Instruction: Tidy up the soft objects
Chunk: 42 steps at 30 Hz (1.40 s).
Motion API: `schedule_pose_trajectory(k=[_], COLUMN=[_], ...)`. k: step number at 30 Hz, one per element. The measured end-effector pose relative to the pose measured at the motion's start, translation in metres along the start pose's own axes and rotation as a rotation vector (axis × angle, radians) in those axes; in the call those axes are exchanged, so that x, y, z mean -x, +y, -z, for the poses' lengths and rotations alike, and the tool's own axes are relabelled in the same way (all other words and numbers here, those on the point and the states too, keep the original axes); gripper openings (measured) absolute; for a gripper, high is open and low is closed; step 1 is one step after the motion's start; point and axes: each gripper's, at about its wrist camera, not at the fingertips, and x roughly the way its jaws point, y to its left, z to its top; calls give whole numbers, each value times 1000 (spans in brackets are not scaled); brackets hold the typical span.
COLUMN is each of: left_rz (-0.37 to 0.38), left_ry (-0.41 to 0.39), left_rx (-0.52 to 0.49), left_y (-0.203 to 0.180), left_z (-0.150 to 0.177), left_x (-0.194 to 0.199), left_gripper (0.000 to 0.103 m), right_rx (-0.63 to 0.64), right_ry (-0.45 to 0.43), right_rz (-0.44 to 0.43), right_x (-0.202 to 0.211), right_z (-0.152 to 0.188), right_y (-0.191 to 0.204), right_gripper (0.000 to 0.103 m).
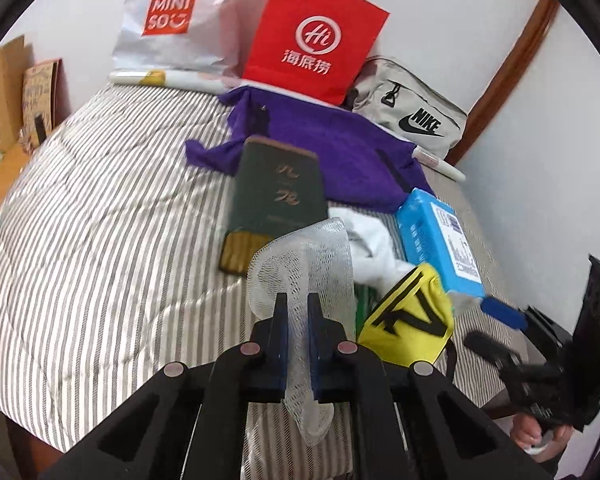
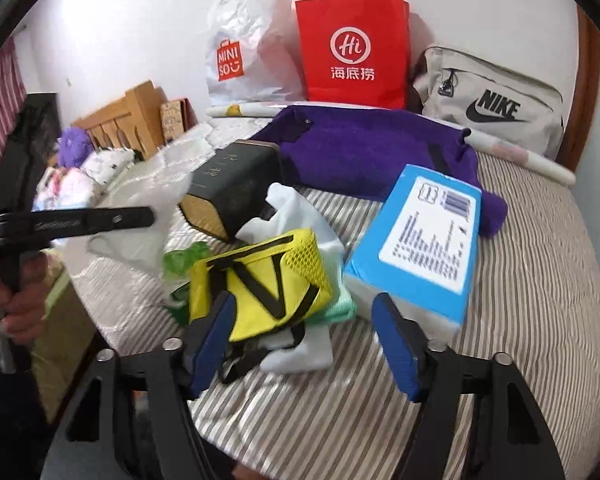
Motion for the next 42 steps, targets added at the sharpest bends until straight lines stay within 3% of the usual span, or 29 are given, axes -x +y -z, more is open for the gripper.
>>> schedule_pose_trajectory(k=[5,7,12,18,24,31,37,40,42], left_rz=[7,13,13,-13,-81,-138,-184,-169,-151], left_ry=[12,22,35,36,46,71,98,90,82], left_rx=[23,29,43,62,90,96,30,15,11], left_y=[10,13,17,24,35,40,35,34,33], left_z=[8,10,13,13,16,23,28,28,28], left_x=[-5,-8,-15,-15,-14,-26,-38,-37,-38], left_gripper=[8,8,8,8,8,8,9,15,25], right_rx=[-8,0,42,-29,-77,-134,-177,-188,-190], right_ry=[24,30,15,-47,-20,83,133,124,121], right_rz=[13,35,58,18,99,154,145,140,141], right_x=[-26,-31,-22,22,47,24,0,-2,-4], right_z=[-6,-7,-5,6,31,62,74,76,78], right_y=[2,3,7,-7,-31,-58,-72,-76,-77], right_gripper=[46,30,25,25,25,25,28,34,38])
